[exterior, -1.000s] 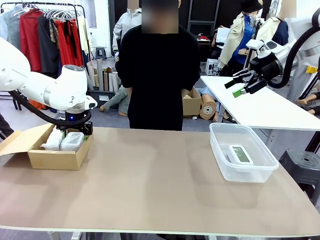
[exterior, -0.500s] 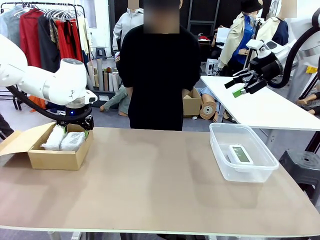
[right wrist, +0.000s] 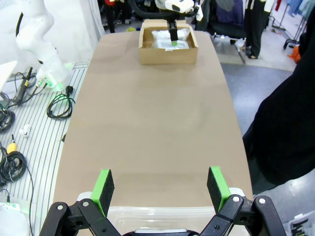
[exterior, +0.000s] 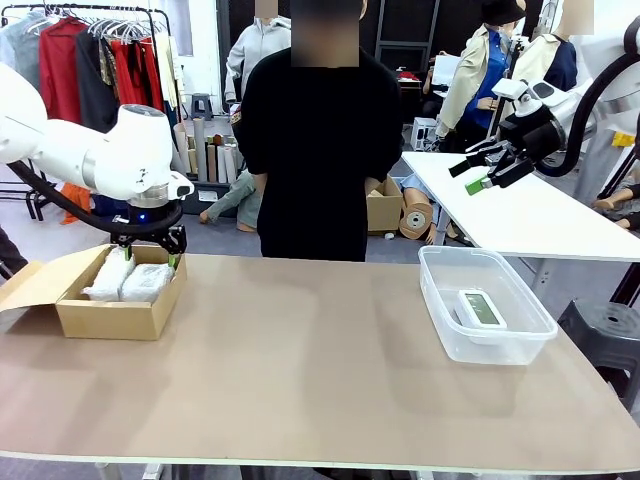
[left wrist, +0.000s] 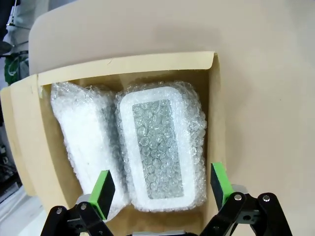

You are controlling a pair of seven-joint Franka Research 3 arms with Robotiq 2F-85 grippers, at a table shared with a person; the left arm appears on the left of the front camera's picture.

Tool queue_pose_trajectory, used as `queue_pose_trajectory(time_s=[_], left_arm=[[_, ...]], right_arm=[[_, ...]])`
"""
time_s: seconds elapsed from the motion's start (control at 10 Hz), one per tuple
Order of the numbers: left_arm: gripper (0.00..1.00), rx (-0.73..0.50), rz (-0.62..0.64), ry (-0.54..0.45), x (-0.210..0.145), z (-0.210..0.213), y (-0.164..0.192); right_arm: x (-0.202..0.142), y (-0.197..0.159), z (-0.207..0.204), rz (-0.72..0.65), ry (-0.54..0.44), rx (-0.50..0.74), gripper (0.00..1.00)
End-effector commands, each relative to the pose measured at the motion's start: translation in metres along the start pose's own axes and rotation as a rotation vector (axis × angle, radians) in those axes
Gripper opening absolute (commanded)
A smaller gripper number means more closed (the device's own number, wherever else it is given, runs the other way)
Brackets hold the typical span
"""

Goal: Separate and place wrapped and unwrapped clocks.
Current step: If the picked Digital clock is wrapped, place it in the Package Box ; if not, place it in the Organizing box.

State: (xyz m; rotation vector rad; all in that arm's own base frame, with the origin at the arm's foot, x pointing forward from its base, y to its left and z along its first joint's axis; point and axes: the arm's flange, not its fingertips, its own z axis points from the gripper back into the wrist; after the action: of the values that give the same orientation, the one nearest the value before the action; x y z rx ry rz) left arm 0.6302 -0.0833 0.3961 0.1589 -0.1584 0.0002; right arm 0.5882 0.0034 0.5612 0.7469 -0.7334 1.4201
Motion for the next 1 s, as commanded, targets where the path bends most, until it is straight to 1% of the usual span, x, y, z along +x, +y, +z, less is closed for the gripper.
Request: queue_pose_trajectory(time_s=[0.0,0.9], left_arm=[[1.00,-0.002,-0.004,-0.002,0.0007,-0.0036,-0.0005],[1.00,-0.002,-0.004,-0.002,0.0007,-0.0036,-0.0005]], right_arm=[[0.0021,0.0008,-0.0001,0.002,-0.008,-0.001,1.00],[0.0021,0.0008,-0.0001,0.002,-0.008,-0.001,1.00]])
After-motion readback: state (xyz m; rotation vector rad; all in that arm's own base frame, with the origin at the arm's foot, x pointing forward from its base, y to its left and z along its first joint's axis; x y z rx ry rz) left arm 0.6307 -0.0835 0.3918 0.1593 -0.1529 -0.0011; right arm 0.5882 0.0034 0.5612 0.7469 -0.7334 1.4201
